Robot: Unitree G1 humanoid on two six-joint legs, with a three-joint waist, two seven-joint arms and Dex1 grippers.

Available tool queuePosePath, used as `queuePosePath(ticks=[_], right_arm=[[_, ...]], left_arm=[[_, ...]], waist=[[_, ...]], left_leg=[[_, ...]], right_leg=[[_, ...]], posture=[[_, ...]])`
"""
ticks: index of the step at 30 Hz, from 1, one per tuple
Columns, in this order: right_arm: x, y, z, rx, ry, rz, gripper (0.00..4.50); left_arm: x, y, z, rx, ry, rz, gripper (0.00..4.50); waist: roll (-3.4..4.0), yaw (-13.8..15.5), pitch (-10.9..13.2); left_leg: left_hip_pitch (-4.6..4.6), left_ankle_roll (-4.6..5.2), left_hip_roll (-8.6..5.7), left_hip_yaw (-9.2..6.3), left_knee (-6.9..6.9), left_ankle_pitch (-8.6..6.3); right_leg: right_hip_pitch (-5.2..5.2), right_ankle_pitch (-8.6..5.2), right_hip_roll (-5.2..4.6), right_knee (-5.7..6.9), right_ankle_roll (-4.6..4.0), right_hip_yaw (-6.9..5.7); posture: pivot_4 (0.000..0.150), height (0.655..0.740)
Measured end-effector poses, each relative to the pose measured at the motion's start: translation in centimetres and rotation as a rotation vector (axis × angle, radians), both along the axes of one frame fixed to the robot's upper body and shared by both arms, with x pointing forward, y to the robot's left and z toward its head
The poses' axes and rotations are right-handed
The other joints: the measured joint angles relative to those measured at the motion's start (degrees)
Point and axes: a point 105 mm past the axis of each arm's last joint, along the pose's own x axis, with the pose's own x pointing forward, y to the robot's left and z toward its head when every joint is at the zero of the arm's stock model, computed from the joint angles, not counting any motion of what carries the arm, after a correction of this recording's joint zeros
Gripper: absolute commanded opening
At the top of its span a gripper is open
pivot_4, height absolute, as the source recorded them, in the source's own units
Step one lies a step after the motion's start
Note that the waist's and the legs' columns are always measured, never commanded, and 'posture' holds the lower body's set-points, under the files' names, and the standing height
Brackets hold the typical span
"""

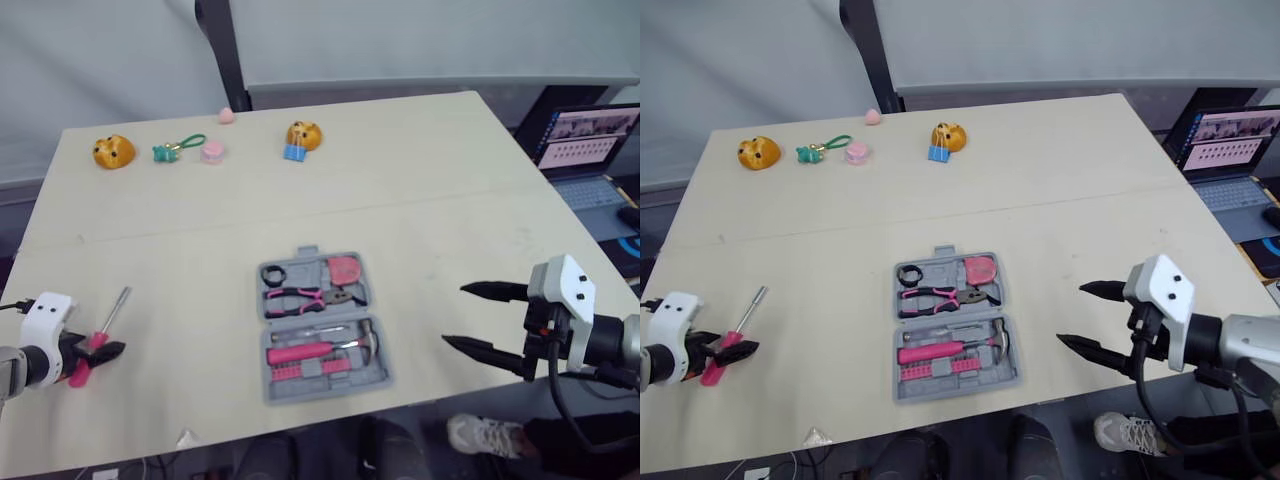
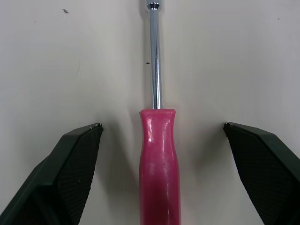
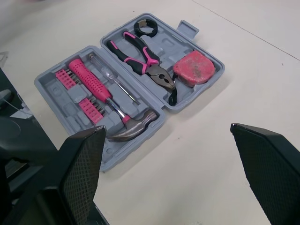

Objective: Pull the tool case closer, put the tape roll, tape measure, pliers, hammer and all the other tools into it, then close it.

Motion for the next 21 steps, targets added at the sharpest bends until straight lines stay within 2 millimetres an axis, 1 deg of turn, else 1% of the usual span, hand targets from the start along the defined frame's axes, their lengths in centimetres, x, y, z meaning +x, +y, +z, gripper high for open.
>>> queuePosePath(ticks=[10, 21], right_arm=[[-0.3, 0.2, -0.1, 0.022, 0.019, 0.011, 4.50], [-0.9, 0.4, -0.6, 0.062, 0.044, 0.037, 4.50]], left_arm=[[-0.4, -0.3, -0.4, -0.007, 0.016, 0.000, 4.47], [-1.6, -0.6, -0.6, -0.013, 0.053, -0.009, 4.47]], waist=[[0.06, -0.01, -0.03], [0.06, -0.18, -0.04]], left_leg=[[0.02, 0.06, 0.01, 0.00, -0.02, 0.03], [0.03, 0.06, 0.03, 0.03, -0.02, 0.03]], right_leg=[[-0.02, 0.00, -0.13, 0.05, 0.00, 0.05], [-0.03, 0.00, -0.12, 0.06, 0.00, 0.07]], posture=[[0.150, 0.7155], [0.150, 0.7155]])
